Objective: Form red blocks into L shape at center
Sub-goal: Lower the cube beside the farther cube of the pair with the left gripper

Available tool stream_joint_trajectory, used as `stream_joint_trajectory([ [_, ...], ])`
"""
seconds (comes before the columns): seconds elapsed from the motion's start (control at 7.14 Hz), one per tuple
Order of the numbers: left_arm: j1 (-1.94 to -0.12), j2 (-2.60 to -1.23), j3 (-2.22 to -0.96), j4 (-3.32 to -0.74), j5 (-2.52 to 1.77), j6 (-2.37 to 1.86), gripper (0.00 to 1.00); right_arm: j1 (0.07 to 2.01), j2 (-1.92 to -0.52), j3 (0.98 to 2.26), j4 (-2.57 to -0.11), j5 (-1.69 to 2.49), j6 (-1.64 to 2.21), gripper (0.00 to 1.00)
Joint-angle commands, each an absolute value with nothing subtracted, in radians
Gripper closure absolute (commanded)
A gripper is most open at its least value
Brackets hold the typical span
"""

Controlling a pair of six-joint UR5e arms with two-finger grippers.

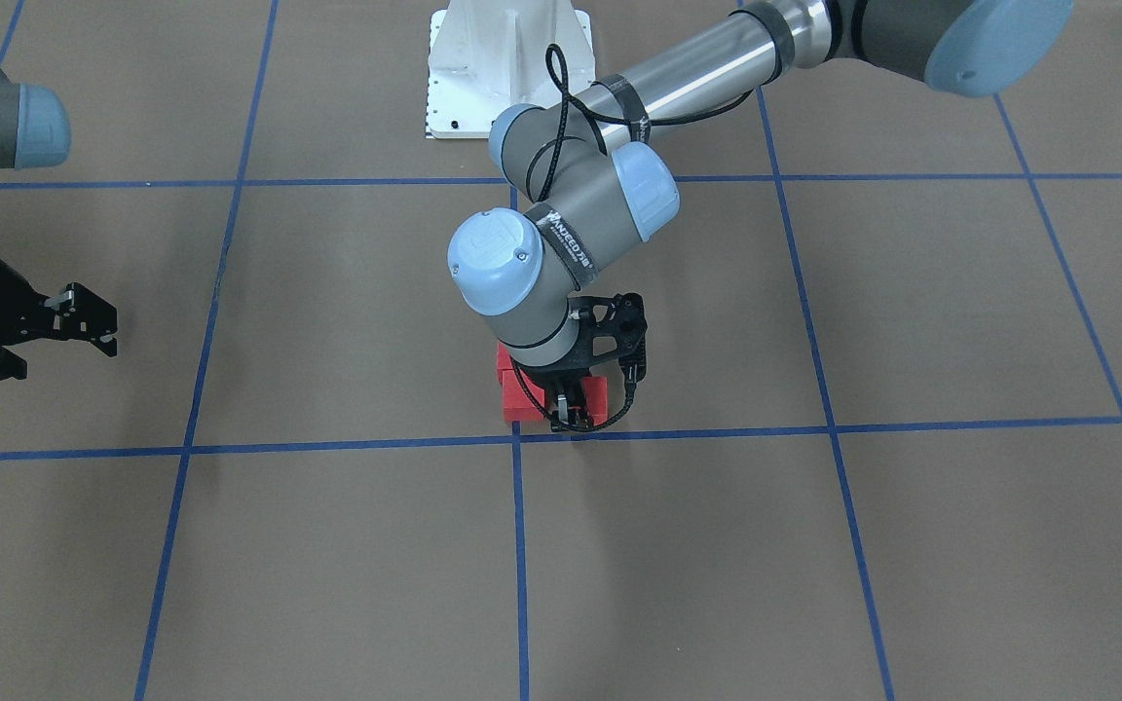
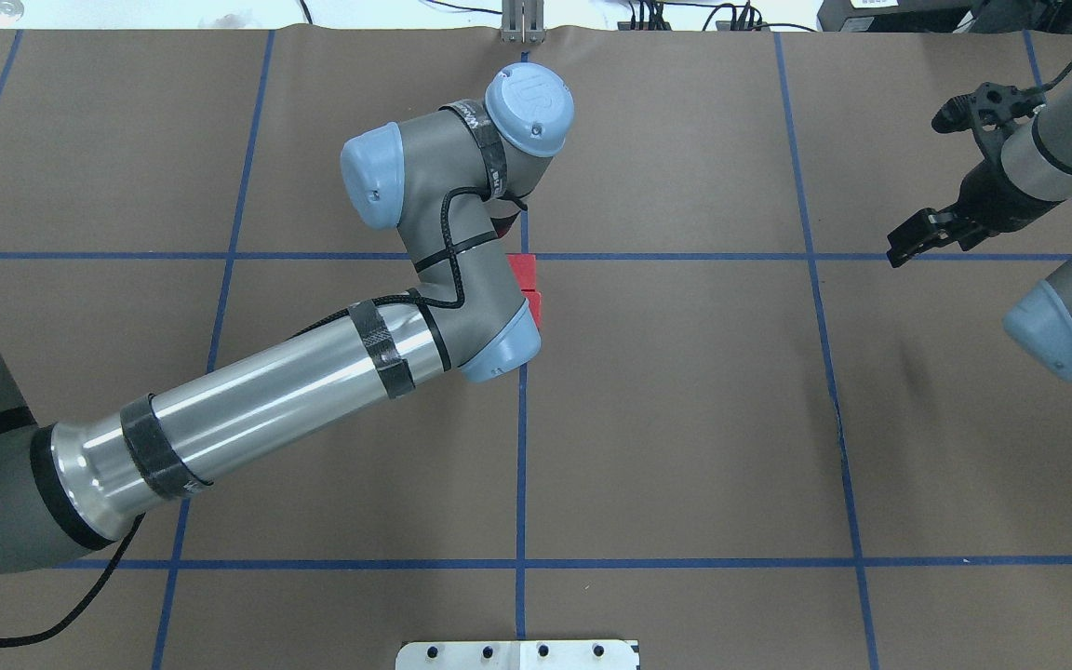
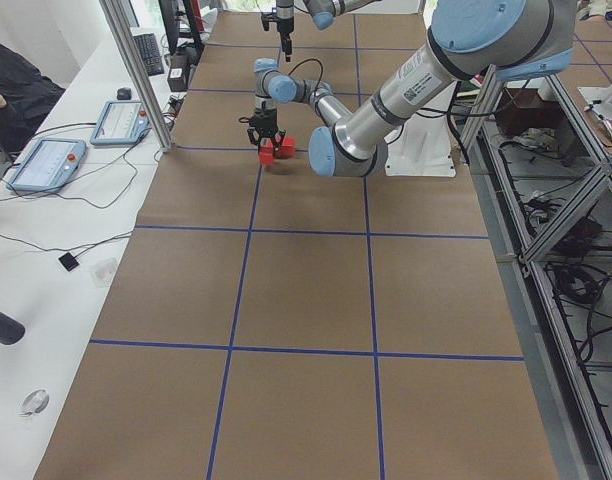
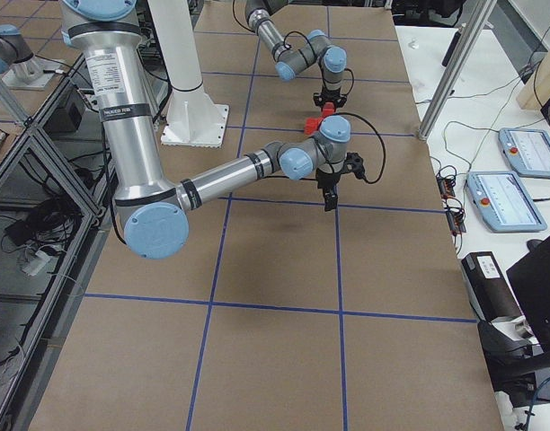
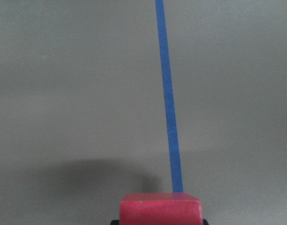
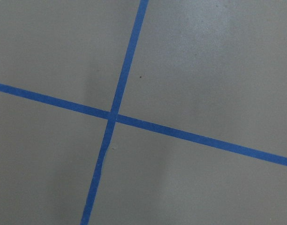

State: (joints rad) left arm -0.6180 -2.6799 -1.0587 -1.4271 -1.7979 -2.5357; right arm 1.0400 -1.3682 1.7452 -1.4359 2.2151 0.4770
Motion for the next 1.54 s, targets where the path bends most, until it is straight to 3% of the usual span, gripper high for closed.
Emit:
stream_joint_trajectory([
  [0.0, -0.603, -2.684, -1.055, -1.428, -1.792, -2.530, 1.00, 1.039, -1.368, 1.744, -1.436, 2.215, 0.477, 0.01],
  [1.4, -0.588, -2.691, -1.055, -1.430, -1.779, -2.528, 1.00, 1.039, -1.370, 1.746, -1.436, 2.214, 0.480, 0.01],
])
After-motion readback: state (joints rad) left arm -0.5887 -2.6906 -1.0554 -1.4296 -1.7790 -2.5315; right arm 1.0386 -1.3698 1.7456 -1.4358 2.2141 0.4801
